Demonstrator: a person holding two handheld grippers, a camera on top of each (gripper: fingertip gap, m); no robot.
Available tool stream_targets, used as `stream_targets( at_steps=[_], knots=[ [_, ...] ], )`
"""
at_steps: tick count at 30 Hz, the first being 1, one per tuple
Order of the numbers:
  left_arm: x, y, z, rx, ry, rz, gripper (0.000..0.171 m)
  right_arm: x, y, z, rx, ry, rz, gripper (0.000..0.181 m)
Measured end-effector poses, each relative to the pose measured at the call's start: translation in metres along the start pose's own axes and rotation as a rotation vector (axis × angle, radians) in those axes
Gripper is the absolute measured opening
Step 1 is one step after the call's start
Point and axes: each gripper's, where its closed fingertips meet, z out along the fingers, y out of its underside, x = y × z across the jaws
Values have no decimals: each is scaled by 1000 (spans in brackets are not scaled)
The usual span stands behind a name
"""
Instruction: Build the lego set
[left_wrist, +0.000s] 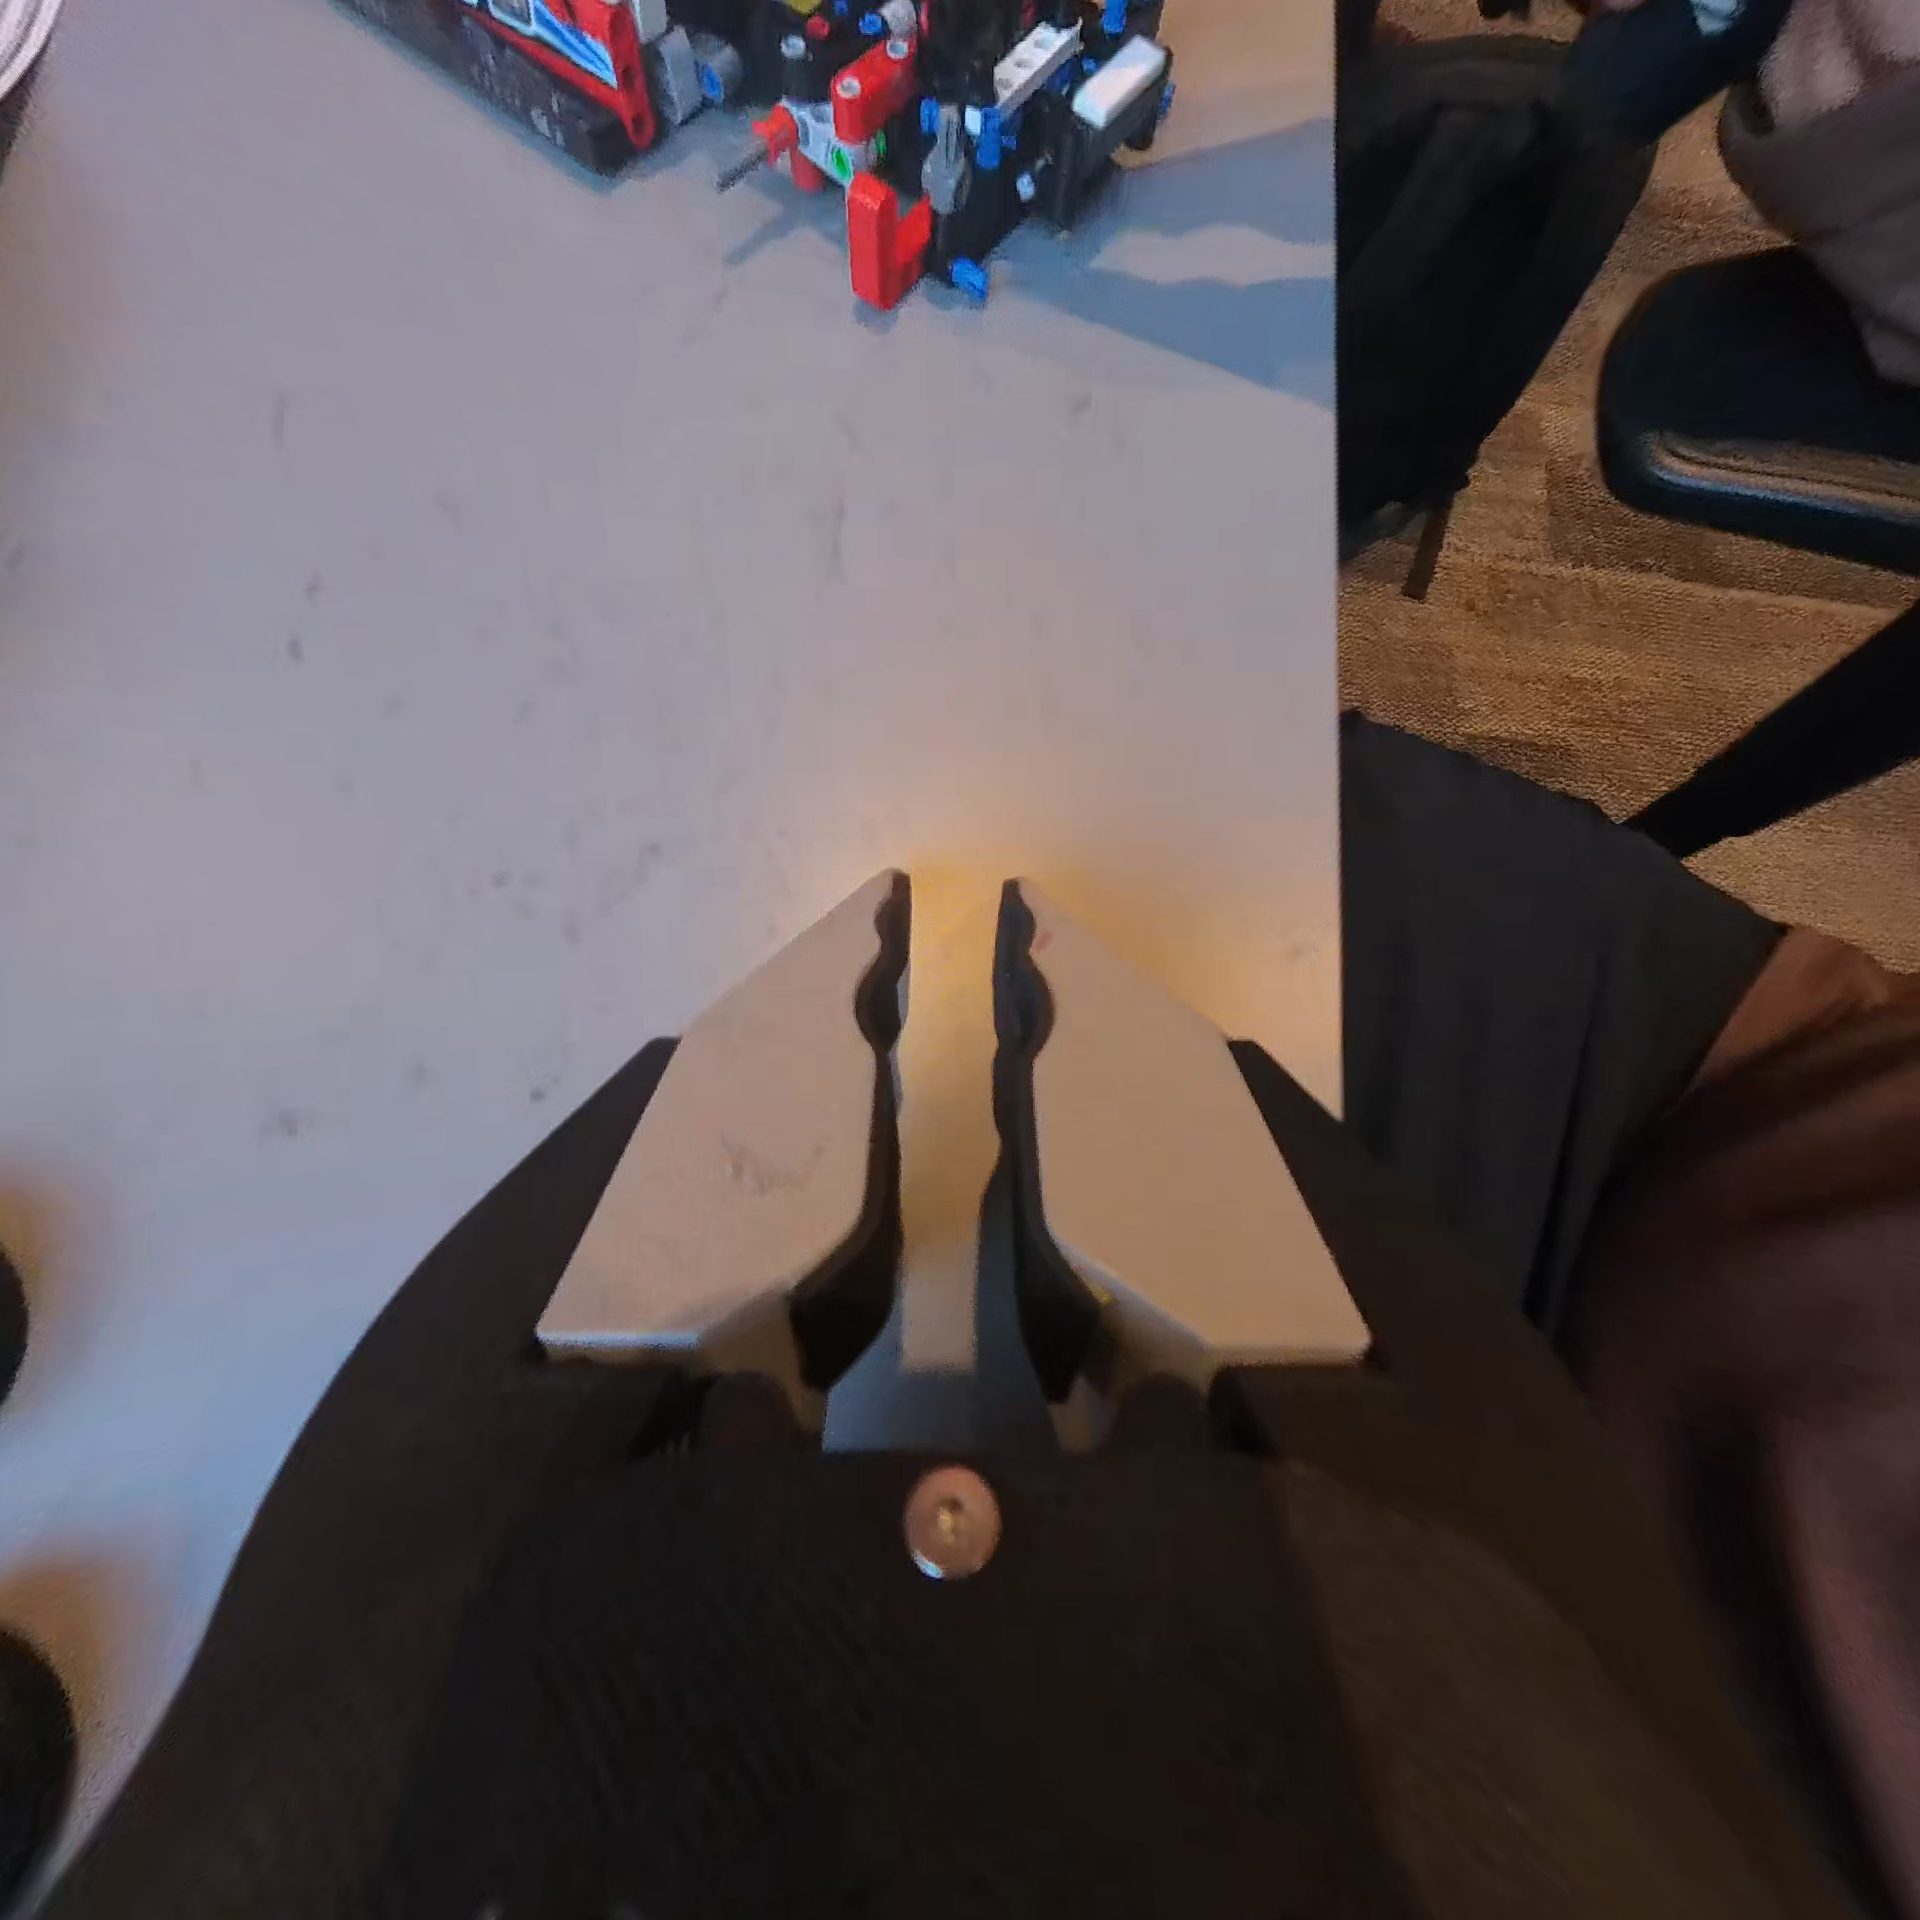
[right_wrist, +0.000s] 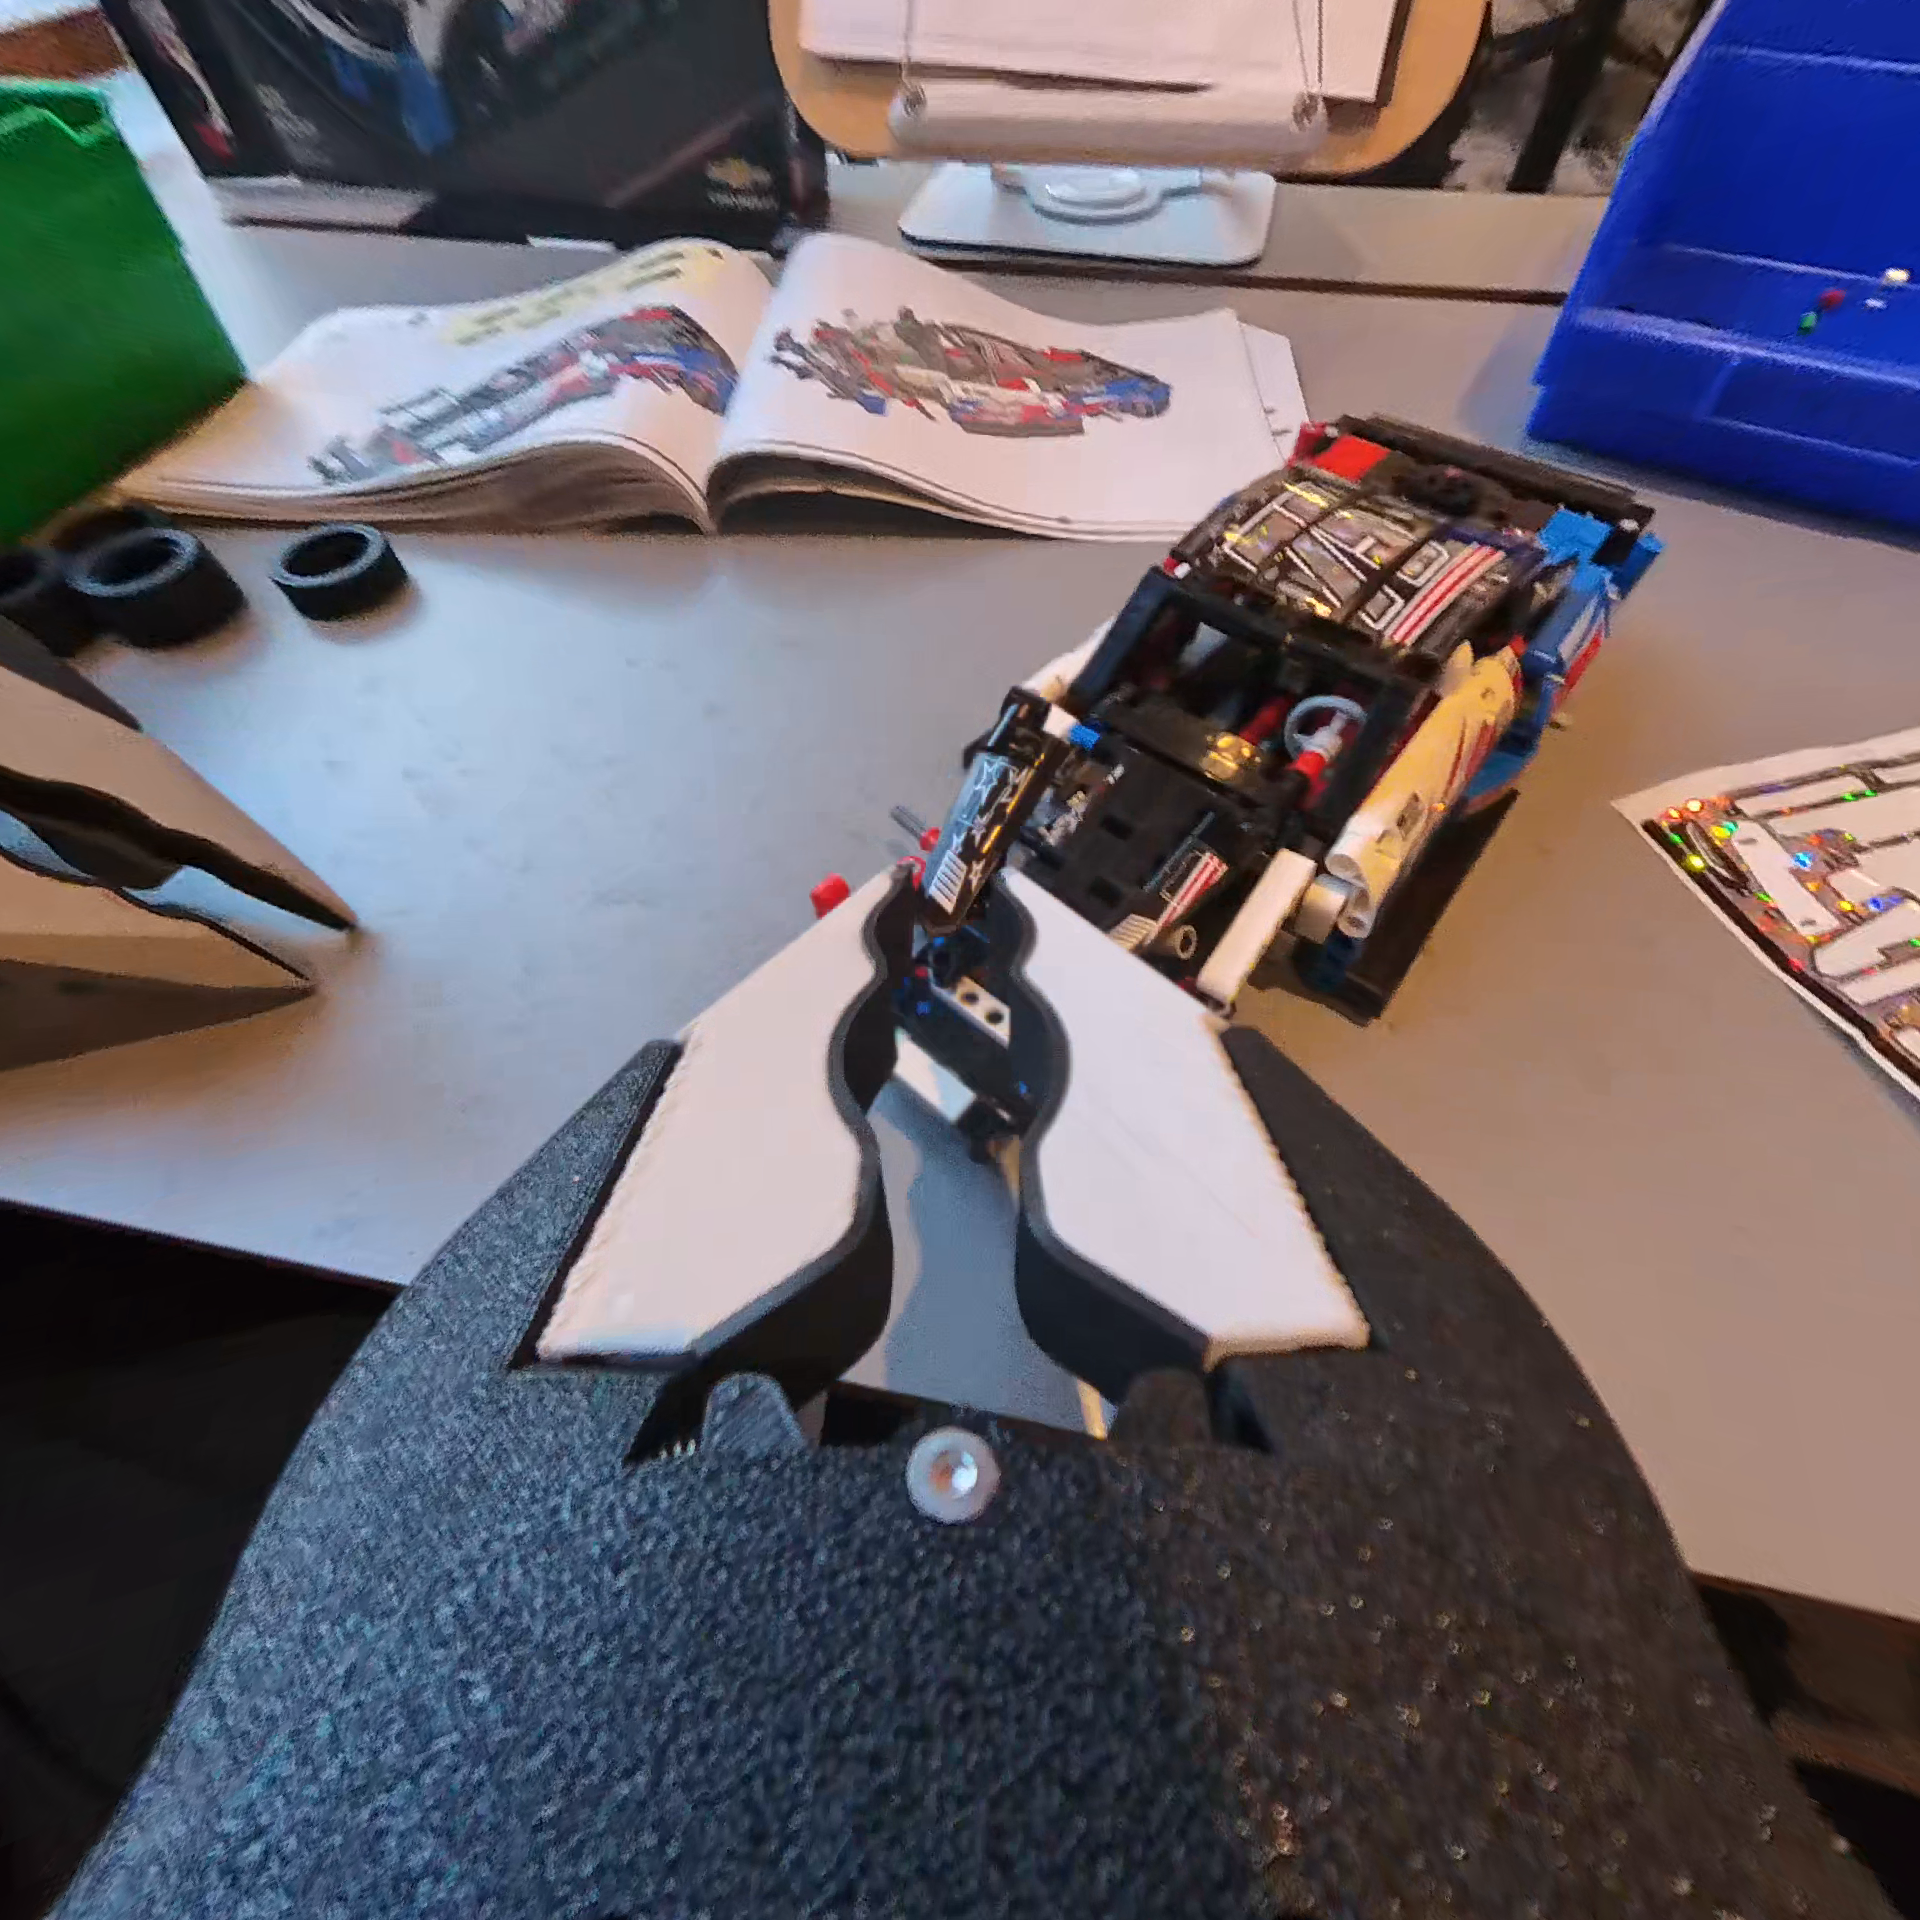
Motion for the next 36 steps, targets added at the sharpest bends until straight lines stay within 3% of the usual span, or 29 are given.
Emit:
stream_targets(
  at_steps=[8, 14, 22, 29, 36],
  knots=[
    [-8, -40, 25, 73, 34, 30, 15, 12, 16, -10, -37, 103, -33, 14],
    [-4, -78, 36, 181, 150, -55, 16, 12, 19, -22, -21, 142, -32, 14],
    [11, -133, 38, 287, 341, -161, 18, -27, 8, -21, 41, 58, -85, 14],
    [15, -138, 47, 252, 480, -249, 28, -41, 13, -14, 8, 15, -112, 15],
    [24, -149, 56, 227, 648, -339, 22, -38, 12, -12, 7, 22, -130, 15]
  ],
)
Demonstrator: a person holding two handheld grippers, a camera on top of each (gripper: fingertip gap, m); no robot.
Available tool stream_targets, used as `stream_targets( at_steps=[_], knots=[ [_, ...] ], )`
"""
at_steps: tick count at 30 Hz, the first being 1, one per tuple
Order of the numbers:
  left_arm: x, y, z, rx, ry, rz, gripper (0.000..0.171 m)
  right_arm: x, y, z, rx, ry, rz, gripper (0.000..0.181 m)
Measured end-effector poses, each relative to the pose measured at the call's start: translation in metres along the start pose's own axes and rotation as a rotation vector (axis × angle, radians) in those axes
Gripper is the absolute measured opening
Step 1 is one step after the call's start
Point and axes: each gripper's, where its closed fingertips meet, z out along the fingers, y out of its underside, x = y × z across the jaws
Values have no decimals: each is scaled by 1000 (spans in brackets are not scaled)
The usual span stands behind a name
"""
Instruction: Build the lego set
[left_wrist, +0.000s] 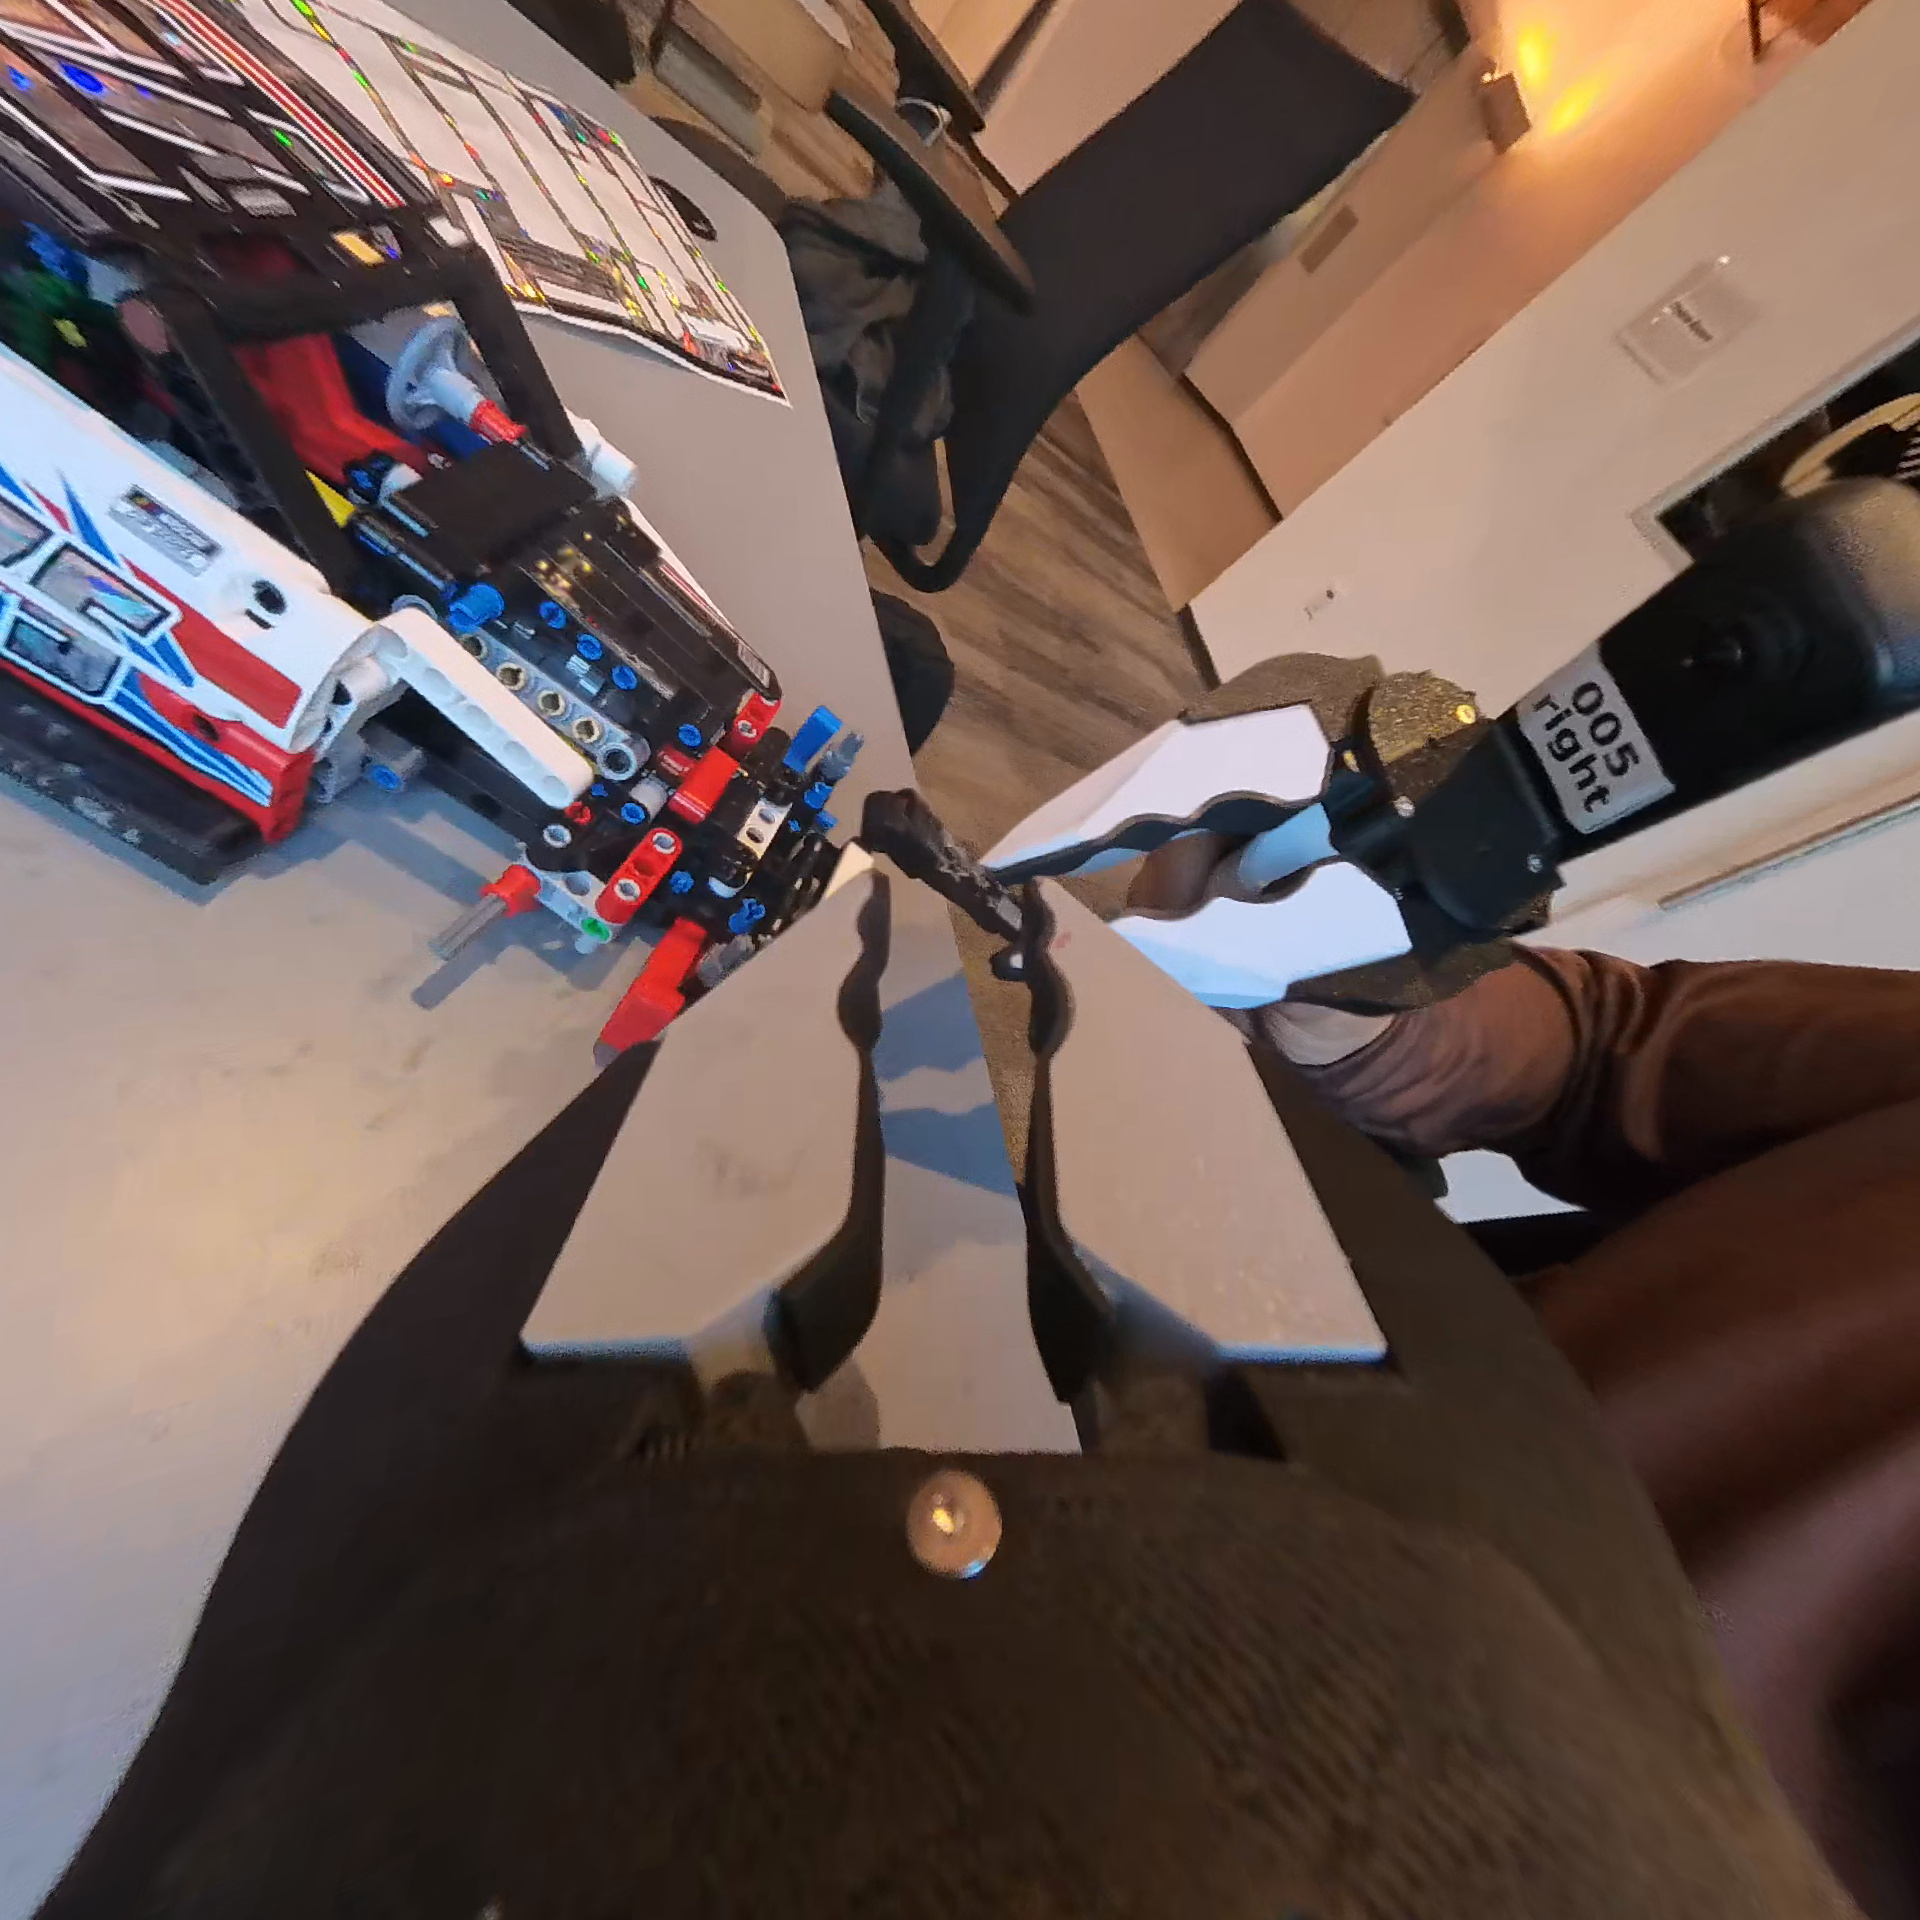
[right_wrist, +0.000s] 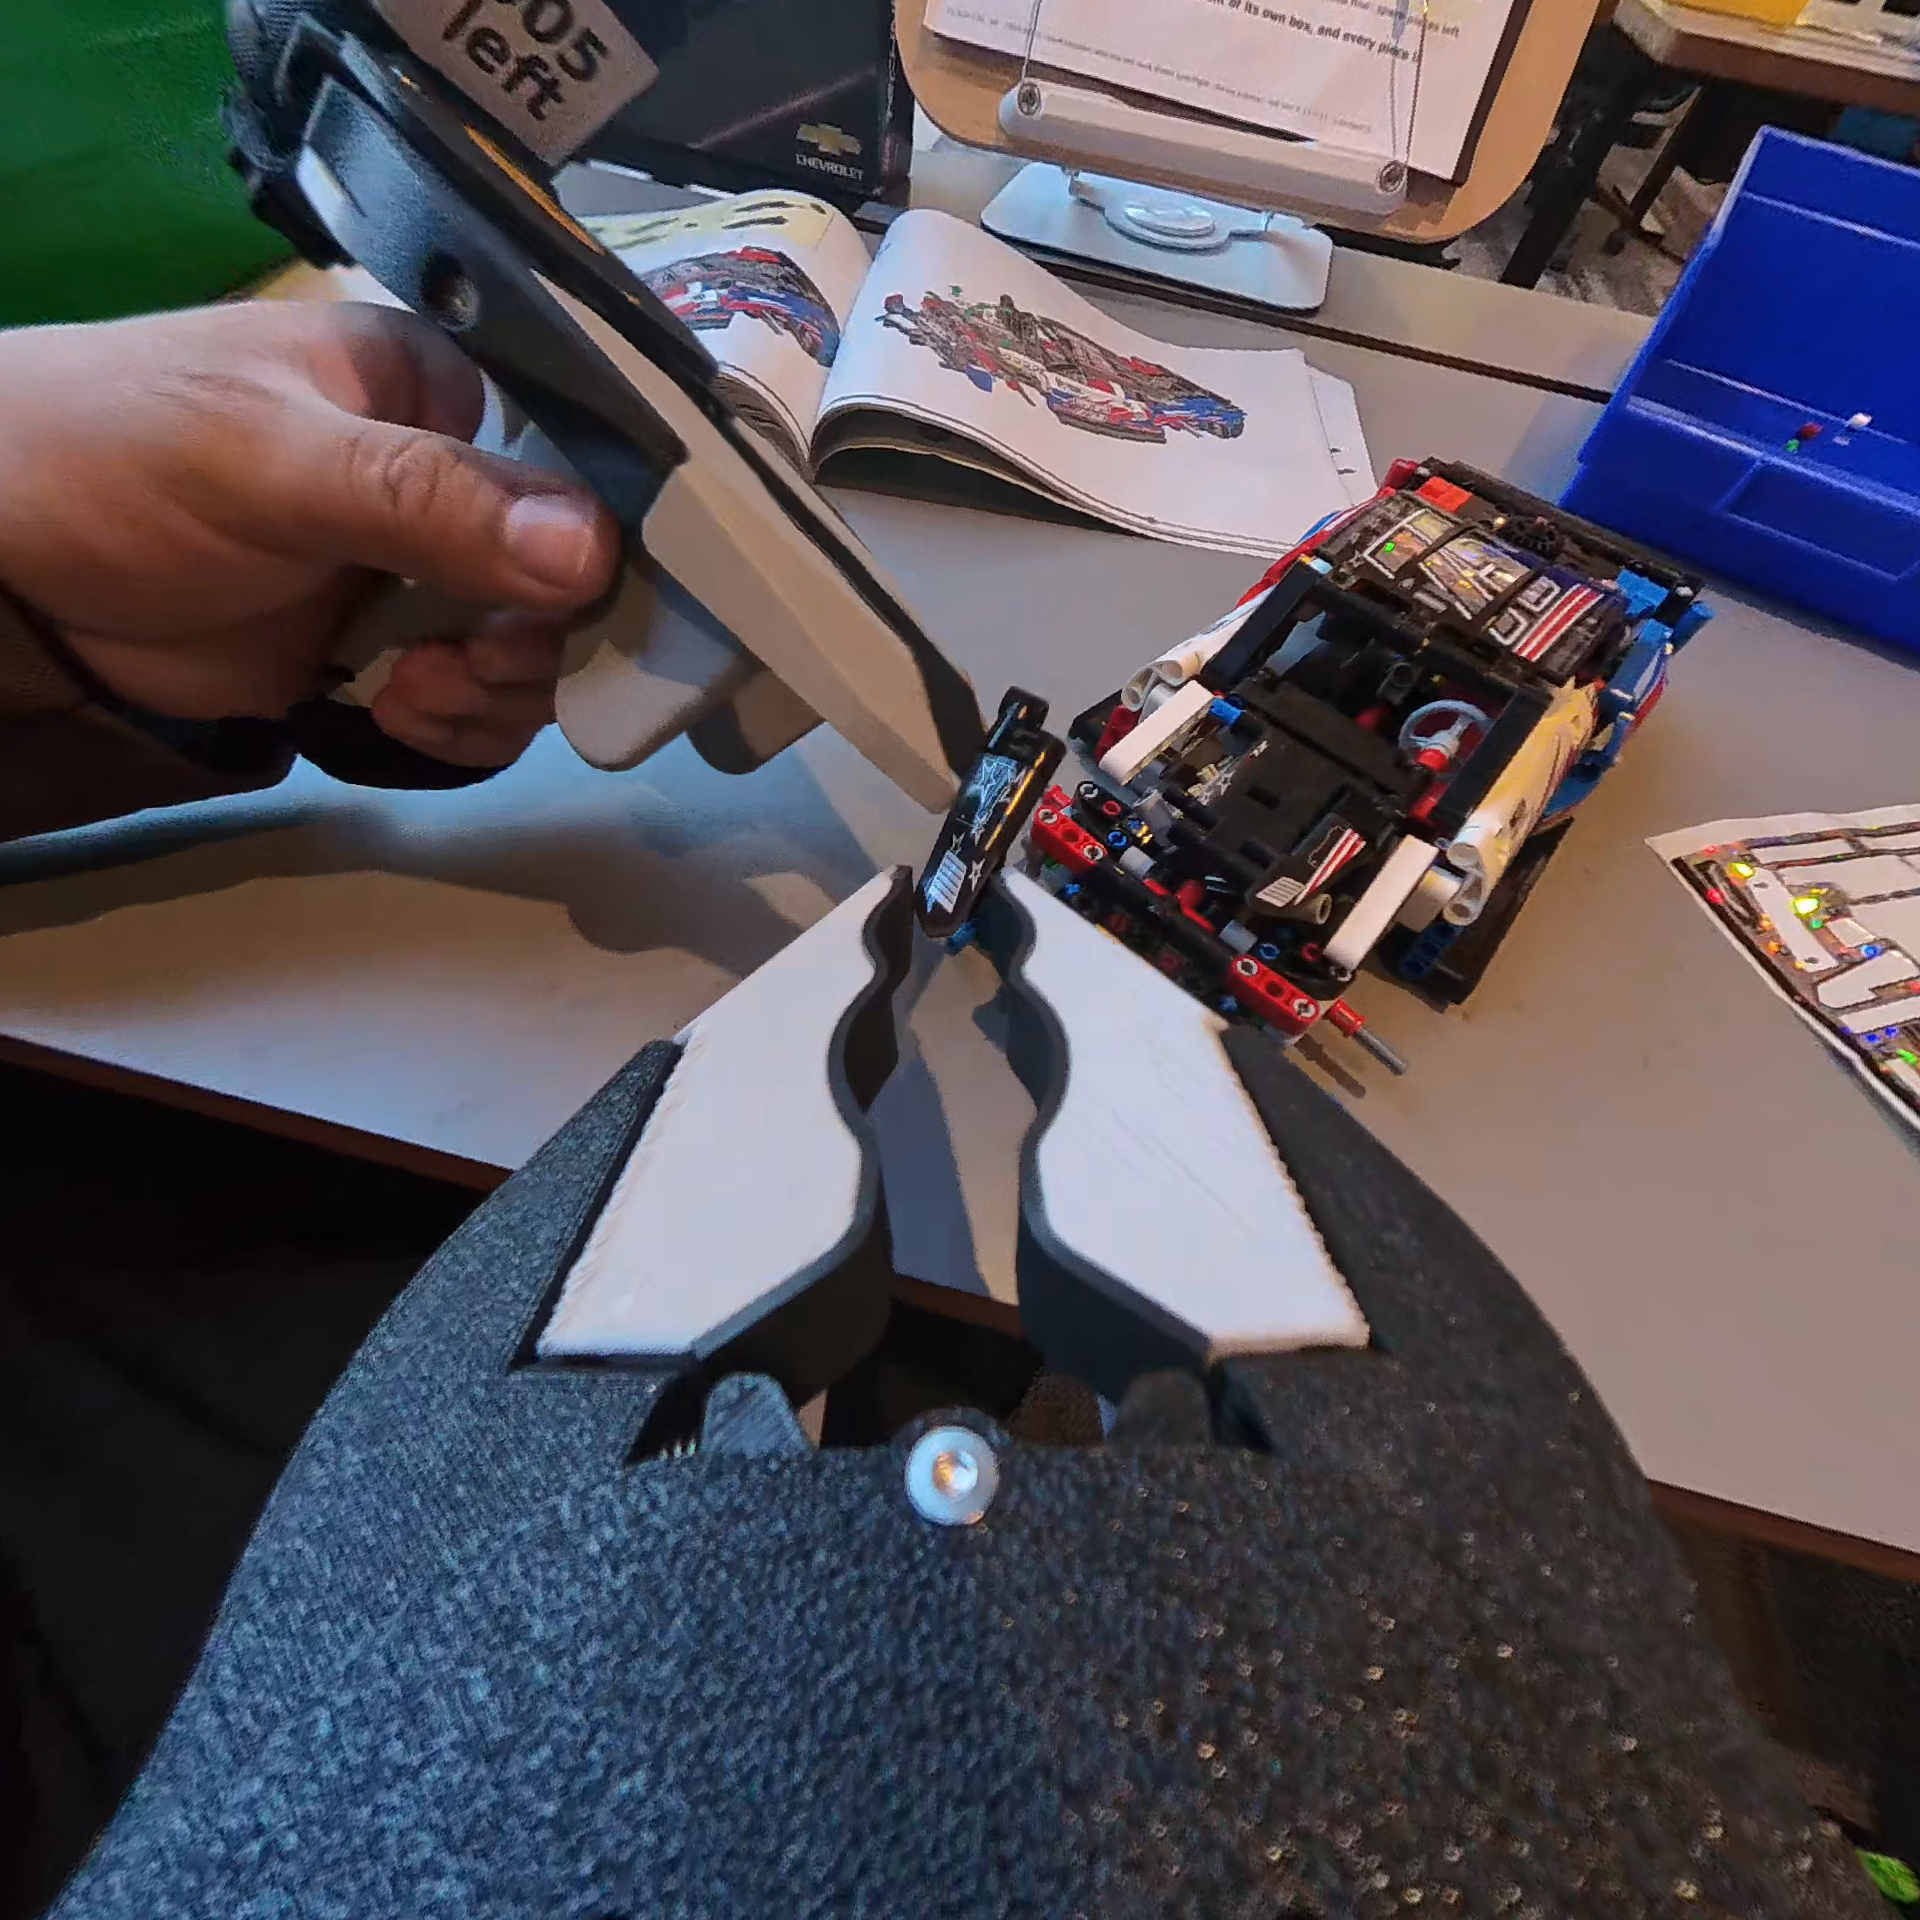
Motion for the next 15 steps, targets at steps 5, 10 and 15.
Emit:
stream_targets(
  at_steps=[5, 10, 15],
  knots=[
    [1, -1, 6, -28, 28, 0, 12, 1, -2, 1, 3, 10, -25, 14],
    [4, -2, 7, -33, 56, 23, 5, 2, 0, 2, 3, -1, 3, 14],
    [4, -1, 0, -4, 64, 15, 2, 1, -1, 3, 16, -44, 34, 16]
  ],
)
